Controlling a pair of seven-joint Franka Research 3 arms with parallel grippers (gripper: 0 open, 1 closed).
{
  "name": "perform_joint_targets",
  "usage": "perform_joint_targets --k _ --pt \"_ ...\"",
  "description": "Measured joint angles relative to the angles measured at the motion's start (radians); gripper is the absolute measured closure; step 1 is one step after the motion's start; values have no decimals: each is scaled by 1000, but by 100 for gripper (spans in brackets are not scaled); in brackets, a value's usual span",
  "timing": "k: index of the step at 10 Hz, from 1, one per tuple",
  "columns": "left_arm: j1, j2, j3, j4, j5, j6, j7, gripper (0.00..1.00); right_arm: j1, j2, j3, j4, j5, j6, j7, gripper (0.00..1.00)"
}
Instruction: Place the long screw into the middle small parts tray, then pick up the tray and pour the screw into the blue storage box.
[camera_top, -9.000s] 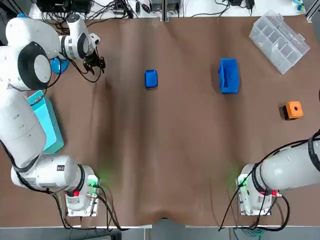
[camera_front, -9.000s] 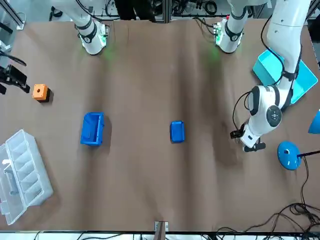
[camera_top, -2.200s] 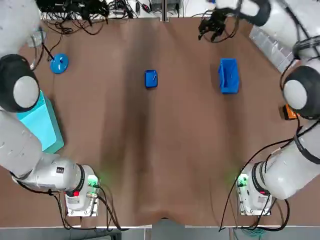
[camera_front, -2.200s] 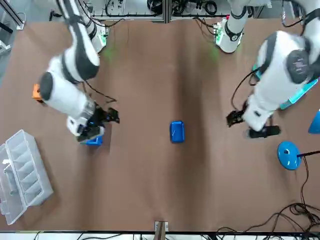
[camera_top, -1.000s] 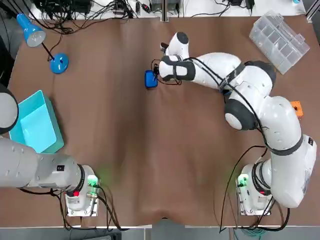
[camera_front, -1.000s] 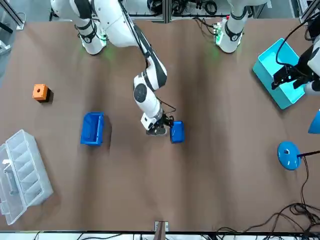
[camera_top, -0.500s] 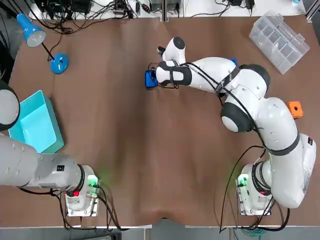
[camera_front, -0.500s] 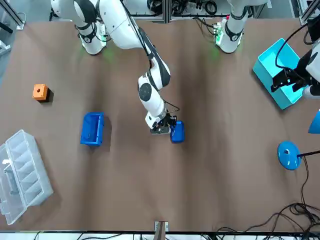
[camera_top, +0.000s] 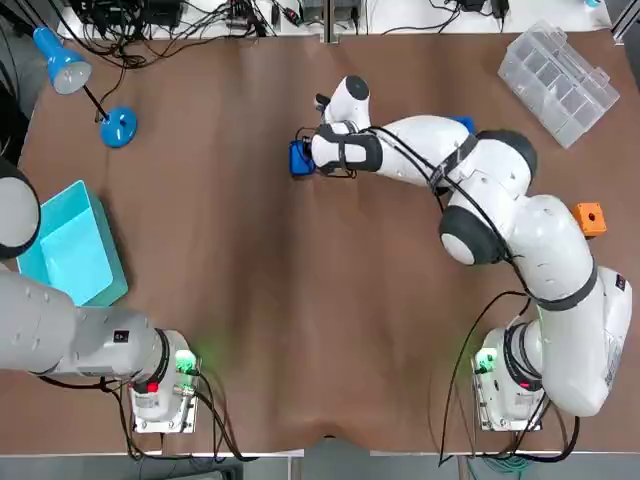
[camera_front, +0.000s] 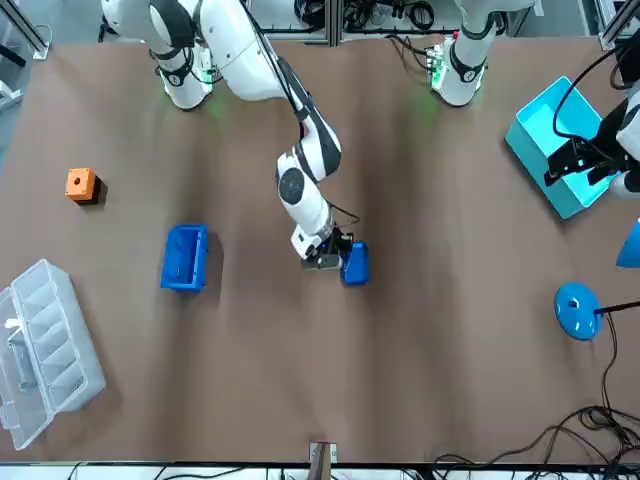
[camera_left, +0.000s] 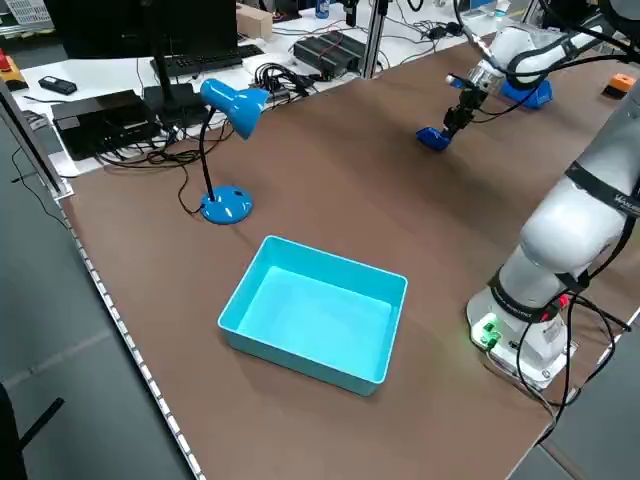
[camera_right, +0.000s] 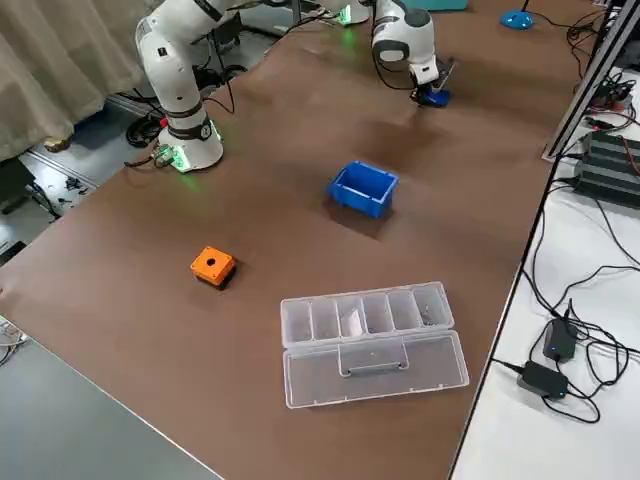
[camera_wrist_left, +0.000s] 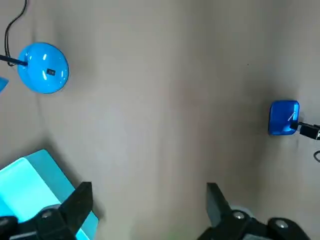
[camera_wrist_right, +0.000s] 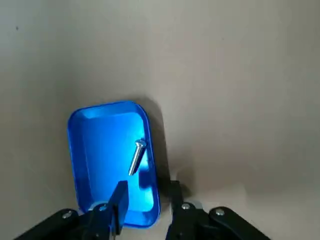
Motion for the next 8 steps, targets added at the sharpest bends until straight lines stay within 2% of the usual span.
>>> perform_joint_targets --k 4,6,8 --pt "-4 4 -2 0 0 25 1 0 -3 26 -2 34 0 0 0 66" --pt "-7 5 -2 0 1 35 2 0 -4 30 -4 36 0 0 -1 75" --pt "-12 8 -8 1 45 37 6 0 -4 32 -5 37 0 0 -2 81"
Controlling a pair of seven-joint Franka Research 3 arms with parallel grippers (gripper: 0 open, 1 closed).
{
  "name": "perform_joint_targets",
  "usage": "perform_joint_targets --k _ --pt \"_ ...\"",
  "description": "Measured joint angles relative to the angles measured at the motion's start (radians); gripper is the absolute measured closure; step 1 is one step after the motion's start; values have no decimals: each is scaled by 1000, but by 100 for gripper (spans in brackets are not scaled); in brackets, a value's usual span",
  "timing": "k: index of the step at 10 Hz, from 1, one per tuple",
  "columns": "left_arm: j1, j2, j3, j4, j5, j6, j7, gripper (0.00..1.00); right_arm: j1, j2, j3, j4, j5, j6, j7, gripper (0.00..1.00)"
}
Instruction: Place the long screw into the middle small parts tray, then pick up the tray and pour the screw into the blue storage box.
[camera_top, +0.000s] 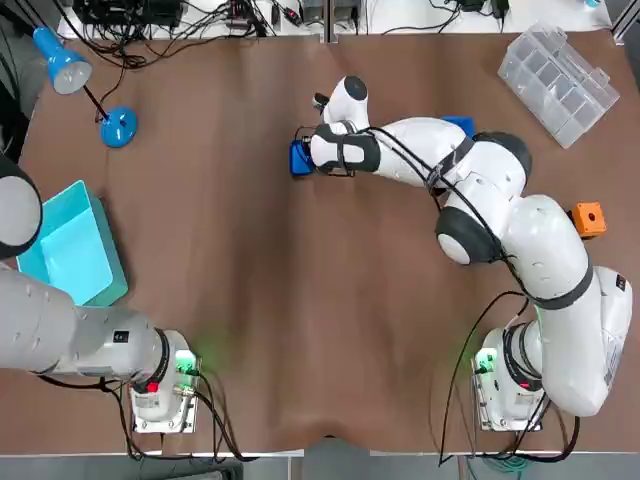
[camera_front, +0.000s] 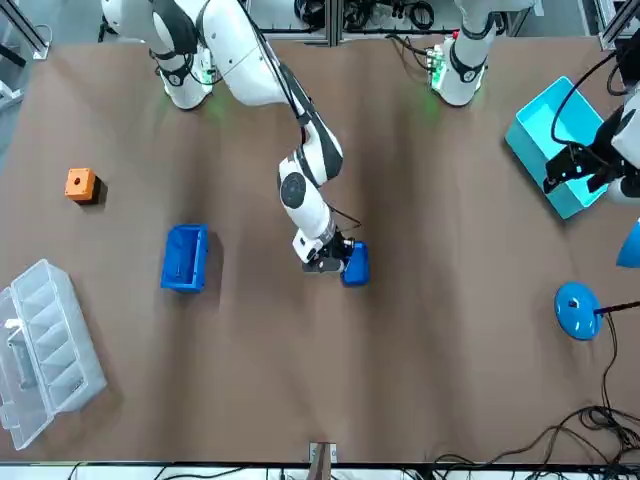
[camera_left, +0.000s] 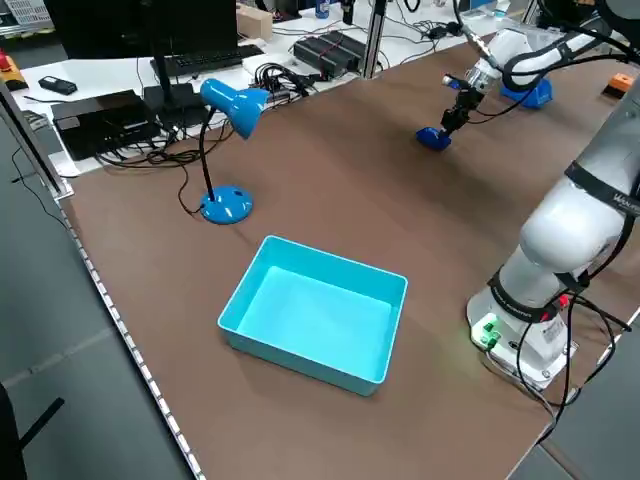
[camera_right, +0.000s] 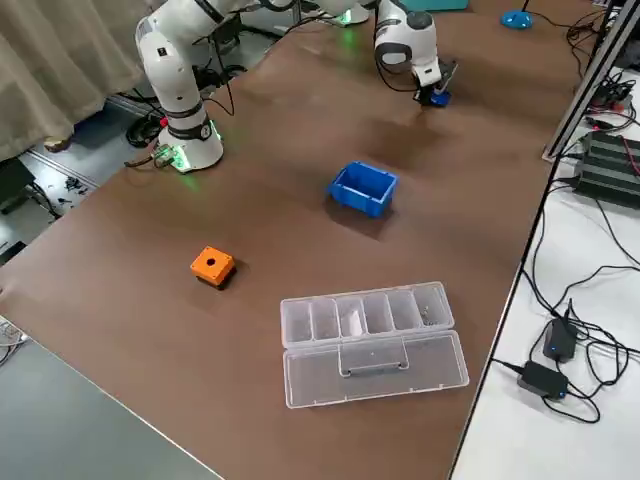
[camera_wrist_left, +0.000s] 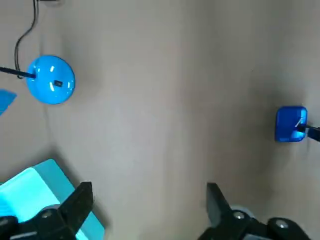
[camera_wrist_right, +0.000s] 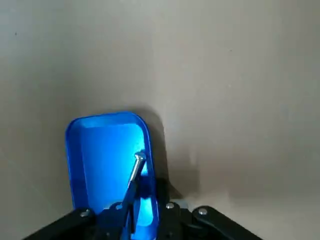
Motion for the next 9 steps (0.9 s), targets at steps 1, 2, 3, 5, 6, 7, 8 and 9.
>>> perform_joint_targets --k 1,2,3,5,6,7,8,9 --pt "0 0 -9 1 9 0 0 0 0 1 0 0 0 0 0 91" --pt "-1 0 -14 2 12 0 4 0 0 0 0 2 0 0 -1 96" --pt "-1 1 -16 2 12 0 10 0 0 -1 0 8 0 -1 -2 96" --pt "-1 4 -15 2 12 1 11 0 -1 -1 0 10 0 -1 -8 96" --pt "-1 7 -15 2 12 3 11 0 -1 -1 -1 11 0 -1 -7 96" --pt "-1 9 -15 2 11 7 11 0 -4 -1 -1 17 3 0 -6 96" --pt "-1 10 -15 3 11 7 11 0 -14 -1 -1 25 7 1 -5 96" --pt "-1 10 -15 3 10 8 11 0 -26 -1 -2 27 8 1 -5 96"
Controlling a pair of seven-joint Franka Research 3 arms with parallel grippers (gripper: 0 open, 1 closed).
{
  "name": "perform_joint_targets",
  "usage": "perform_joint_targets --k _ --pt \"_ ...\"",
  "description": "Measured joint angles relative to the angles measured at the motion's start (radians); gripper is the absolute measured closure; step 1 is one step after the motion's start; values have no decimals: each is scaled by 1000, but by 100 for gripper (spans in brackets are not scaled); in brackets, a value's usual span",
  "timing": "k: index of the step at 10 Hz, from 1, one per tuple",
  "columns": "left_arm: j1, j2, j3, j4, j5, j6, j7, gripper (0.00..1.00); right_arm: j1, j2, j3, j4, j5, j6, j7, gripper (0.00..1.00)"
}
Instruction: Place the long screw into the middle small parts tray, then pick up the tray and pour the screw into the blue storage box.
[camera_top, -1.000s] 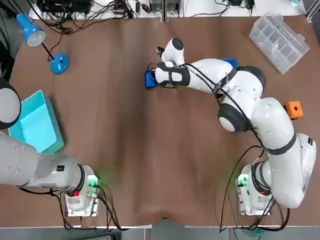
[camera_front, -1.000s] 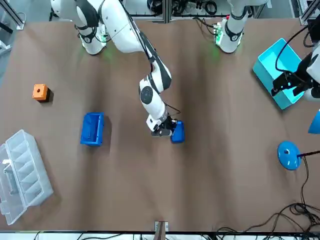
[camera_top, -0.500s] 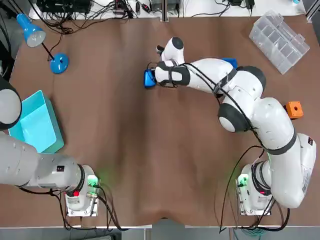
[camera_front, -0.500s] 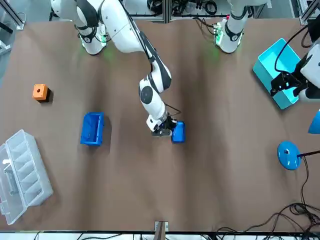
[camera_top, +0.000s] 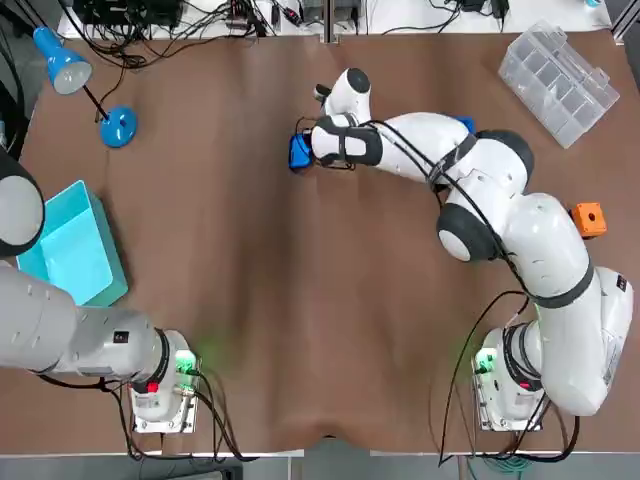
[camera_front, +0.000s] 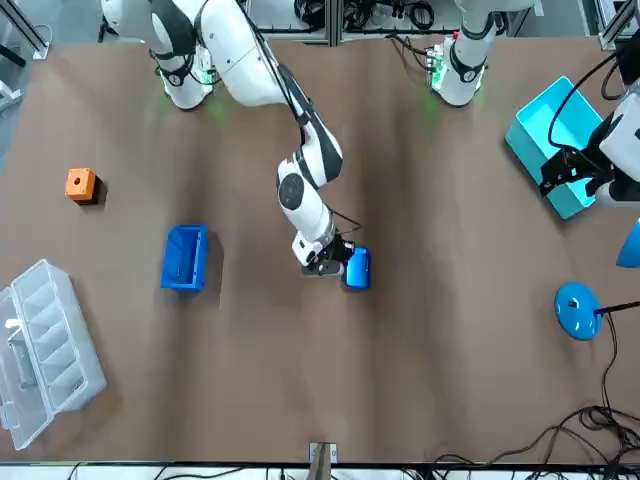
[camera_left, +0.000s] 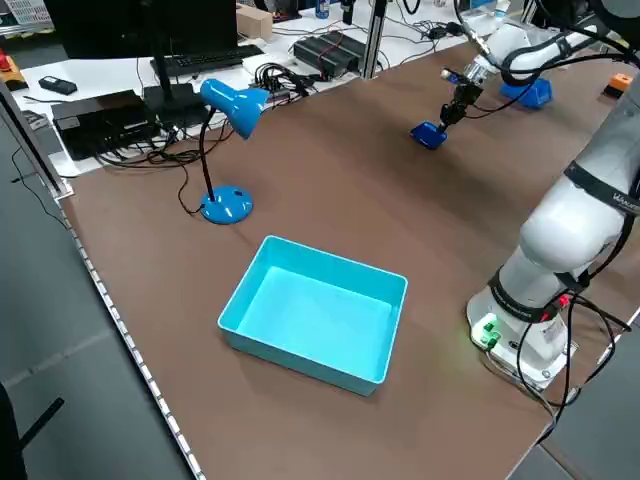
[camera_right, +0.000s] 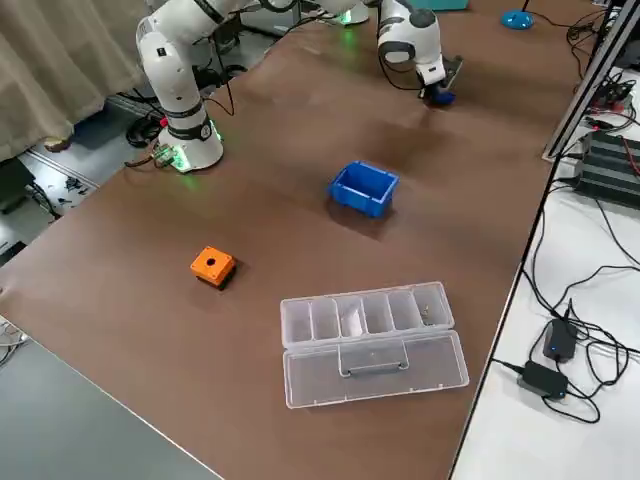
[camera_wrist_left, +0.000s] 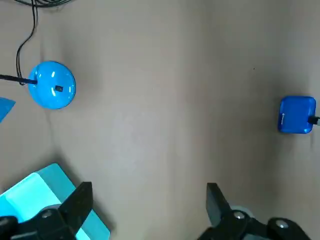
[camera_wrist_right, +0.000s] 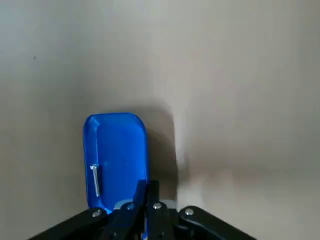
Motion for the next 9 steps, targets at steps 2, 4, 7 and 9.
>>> perform_joint_targets --k 2,4,7,9 --pt "1 0 0 6 -5 2 0 0 -20 0 -1 3 58 0 0 96" --pt "3 0 1 17 -9 2 0 0 -34 -14 -1 7 129 0 0 96" --pt "3 0 1 19 -10 2 0 0 -88 -75 -5 -8 179 -3 0 96" --pt "3 0 1 19 -10 2 0 0 -142 -152 -11 -67 179 -29 -22 96"
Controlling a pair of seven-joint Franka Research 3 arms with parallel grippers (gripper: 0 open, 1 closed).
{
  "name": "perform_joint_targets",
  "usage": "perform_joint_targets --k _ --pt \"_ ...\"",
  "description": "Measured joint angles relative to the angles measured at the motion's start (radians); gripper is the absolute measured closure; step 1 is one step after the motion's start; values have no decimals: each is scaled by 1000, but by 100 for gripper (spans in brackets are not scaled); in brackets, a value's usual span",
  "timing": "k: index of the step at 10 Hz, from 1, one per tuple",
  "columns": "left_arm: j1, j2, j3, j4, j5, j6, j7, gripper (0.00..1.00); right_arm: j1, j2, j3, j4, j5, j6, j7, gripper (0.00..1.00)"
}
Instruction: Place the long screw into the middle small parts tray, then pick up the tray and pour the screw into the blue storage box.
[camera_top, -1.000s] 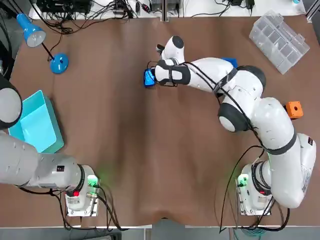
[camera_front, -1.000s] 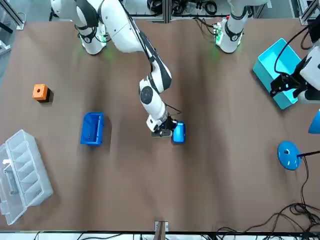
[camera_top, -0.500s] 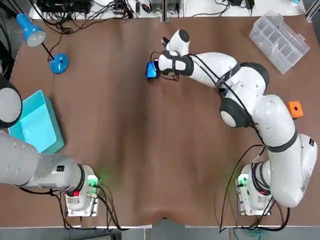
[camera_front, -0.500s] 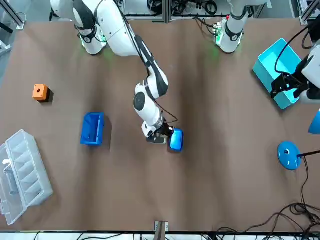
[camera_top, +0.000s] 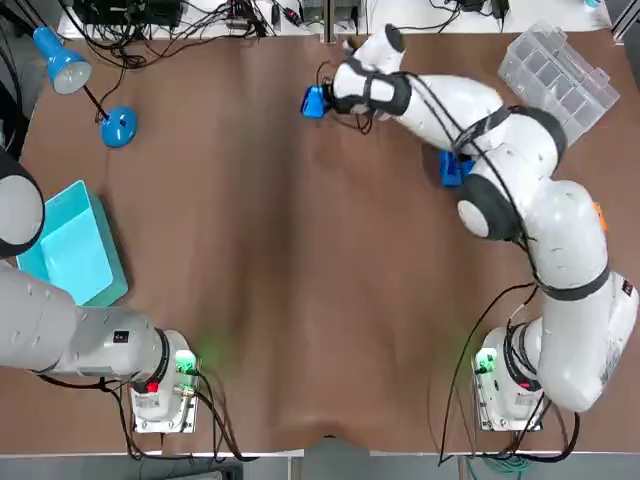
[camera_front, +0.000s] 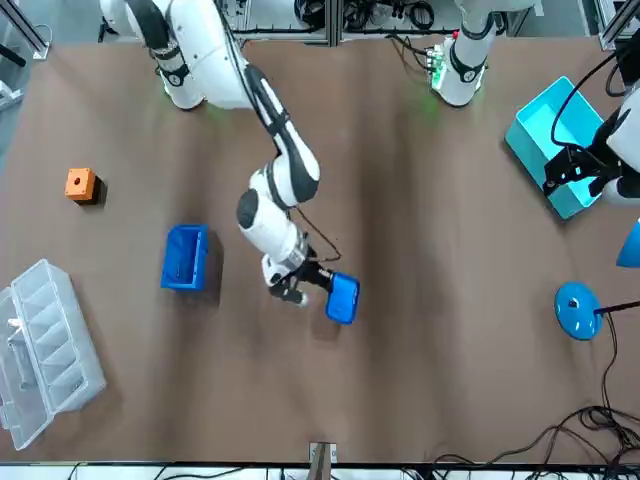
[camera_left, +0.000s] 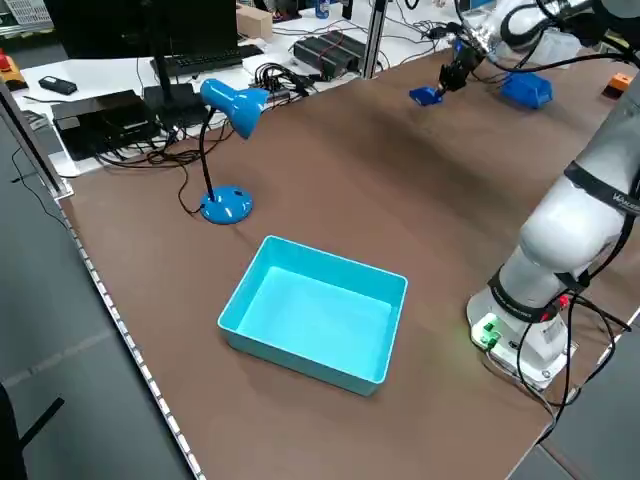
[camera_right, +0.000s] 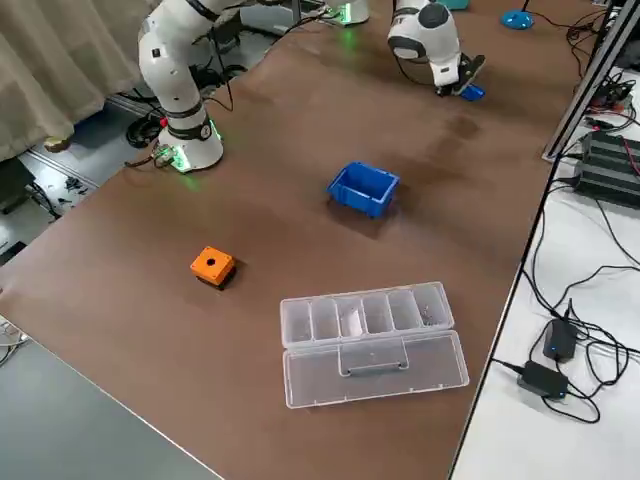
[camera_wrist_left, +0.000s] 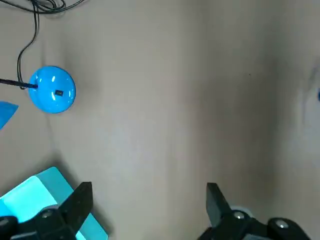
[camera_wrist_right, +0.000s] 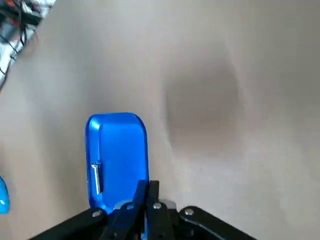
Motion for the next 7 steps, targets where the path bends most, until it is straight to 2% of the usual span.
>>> perform_joint_targets --k 4,7 --pt "0 0 1 0 0 0 0 0 -216 -195 -11 -183 0 -251 -314 96" --pt "0 0 0 1 0 0 0 0 -383 -290 -13 -277 -1 -429 -528 96"
